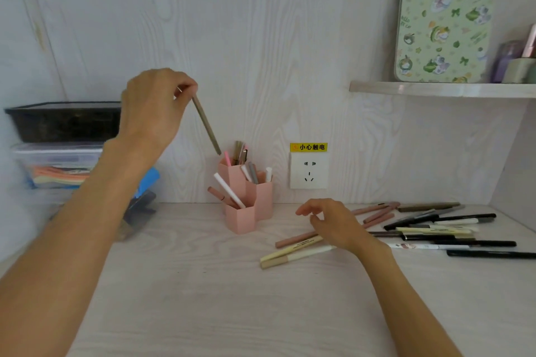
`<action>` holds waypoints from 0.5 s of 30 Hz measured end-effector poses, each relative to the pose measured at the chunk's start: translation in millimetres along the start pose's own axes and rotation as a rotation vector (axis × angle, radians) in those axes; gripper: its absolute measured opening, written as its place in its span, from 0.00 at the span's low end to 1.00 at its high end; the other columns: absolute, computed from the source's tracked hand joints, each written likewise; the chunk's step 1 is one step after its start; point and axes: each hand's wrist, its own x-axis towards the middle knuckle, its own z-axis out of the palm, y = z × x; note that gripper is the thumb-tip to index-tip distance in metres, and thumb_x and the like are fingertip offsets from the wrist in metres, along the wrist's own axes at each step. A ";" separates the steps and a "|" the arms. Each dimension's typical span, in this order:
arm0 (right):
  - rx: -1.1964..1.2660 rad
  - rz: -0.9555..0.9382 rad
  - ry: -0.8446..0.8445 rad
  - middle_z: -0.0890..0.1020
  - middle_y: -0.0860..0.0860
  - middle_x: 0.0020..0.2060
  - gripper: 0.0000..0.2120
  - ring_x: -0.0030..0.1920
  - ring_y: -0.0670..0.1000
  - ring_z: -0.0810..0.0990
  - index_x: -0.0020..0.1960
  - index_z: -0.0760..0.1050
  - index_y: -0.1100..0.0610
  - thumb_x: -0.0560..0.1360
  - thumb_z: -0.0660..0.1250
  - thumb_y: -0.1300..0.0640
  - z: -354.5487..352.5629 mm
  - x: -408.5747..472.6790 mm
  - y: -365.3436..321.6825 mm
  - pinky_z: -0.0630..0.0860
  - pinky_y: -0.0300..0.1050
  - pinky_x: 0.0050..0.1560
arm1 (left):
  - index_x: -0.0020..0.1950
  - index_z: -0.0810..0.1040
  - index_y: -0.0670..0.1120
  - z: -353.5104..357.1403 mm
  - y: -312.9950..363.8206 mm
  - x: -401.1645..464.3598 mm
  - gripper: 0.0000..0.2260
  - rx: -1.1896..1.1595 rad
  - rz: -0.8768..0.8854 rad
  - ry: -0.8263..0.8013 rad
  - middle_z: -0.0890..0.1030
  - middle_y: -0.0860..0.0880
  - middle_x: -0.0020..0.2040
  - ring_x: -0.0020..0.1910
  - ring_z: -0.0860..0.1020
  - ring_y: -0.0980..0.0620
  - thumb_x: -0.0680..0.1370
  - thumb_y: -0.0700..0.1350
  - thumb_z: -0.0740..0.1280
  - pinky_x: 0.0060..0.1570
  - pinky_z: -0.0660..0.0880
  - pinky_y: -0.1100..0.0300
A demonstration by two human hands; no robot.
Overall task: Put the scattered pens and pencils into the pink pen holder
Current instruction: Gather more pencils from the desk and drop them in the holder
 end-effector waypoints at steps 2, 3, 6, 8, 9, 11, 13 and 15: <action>0.012 0.035 -0.121 0.80 0.47 0.54 0.19 0.57 0.47 0.75 0.52 0.79 0.49 0.74 0.56 0.66 -3.2 -2.0 -0.7 0.71 0.38 0.53 | 0.53 0.82 0.43 12.1 1.1 -9.3 0.08 -0.017 -0.008 -0.056 0.83 0.42 0.50 0.47 0.80 0.42 0.78 0.42 0.65 0.49 0.76 0.49; 0.025 0.049 -0.184 0.79 0.47 0.54 0.19 0.57 0.47 0.74 0.52 0.79 0.49 0.74 0.56 0.66 -4.6 -3.0 -2.0 0.70 0.35 0.49 | 0.53 0.82 0.43 20.6 2.3 -17.1 0.08 -0.043 -0.024 -0.089 0.83 0.43 0.50 0.47 0.80 0.43 0.78 0.42 0.65 0.50 0.76 0.49; 0.053 0.067 -0.260 0.77 0.44 0.53 0.17 0.57 0.44 0.72 0.54 0.79 0.47 0.74 0.58 0.64 -9.7 -7.2 -4.5 0.68 0.35 0.50 | 0.54 0.83 0.44 52.6 -0.1 -48.4 0.09 -0.125 -0.154 -0.203 0.84 0.45 0.51 0.49 0.80 0.46 0.78 0.44 0.66 0.51 0.76 0.50; 0.050 0.068 -0.297 0.75 0.43 0.53 0.15 0.57 0.43 0.70 0.55 0.78 0.46 0.73 0.63 0.61 -12.0 -8.9 -3.2 0.66 0.37 0.54 | 0.55 0.82 0.45 68.5 -5.3 -67.3 0.09 -0.143 -0.240 -0.226 0.84 0.46 0.53 0.50 0.80 0.47 0.78 0.44 0.66 0.51 0.76 0.50; 0.040 0.069 -0.321 0.73 0.44 0.53 0.15 0.57 0.43 0.69 0.56 0.78 0.45 0.72 0.65 0.60 -12.4 -9.5 -2.6 0.65 0.38 0.55 | 0.55 0.82 0.44 71.4 -6.6 -72.7 0.09 -0.165 -0.261 -0.180 0.84 0.46 0.52 0.49 0.80 0.48 0.78 0.44 0.66 0.50 0.77 0.51; 0.013 0.065 -0.339 0.70 0.45 0.53 0.16 0.56 0.43 0.67 0.56 0.77 0.44 0.72 0.66 0.58 -11.8 -8.1 -2.2 0.64 0.38 0.54 | 0.55 0.82 0.43 65.3 -7.5 -68.0 0.09 -0.198 -0.237 0.016 0.84 0.44 0.50 0.45 0.81 0.48 0.77 0.43 0.66 0.46 0.77 0.53; -0.010 0.066 -0.317 0.70 0.45 0.53 0.16 0.56 0.44 0.68 0.56 0.77 0.44 0.71 0.66 0.58 -9.7 -5.3 -3.5 0.64 0.39 0.53 | 0.54 0.82 0.43 48.8 -3.7 -48.7 0.09 -0.192 -0.136 0.215 0.83 0.45 0.47 0.41 0.79 0.51 0.78 0.45 0.65 0.41 0.75 0.56; -0.029 0.059 -0.310 0.71 0.46 0.54 0.15 0.56 0.45 0.68 0.56 0.76 0.45 0.71 0.66 0.58 -6.0 -4.2 -4.0 0.64 0.39 0.53 | 0.54 0.82 0.44 34.7 0.9 -27.3 0.10 -0.212 -0.066 0.326 0.83 0.47 0.46 0.39 0.75 0.54 0.79 0.46 0.64 0.40 0.72 0.59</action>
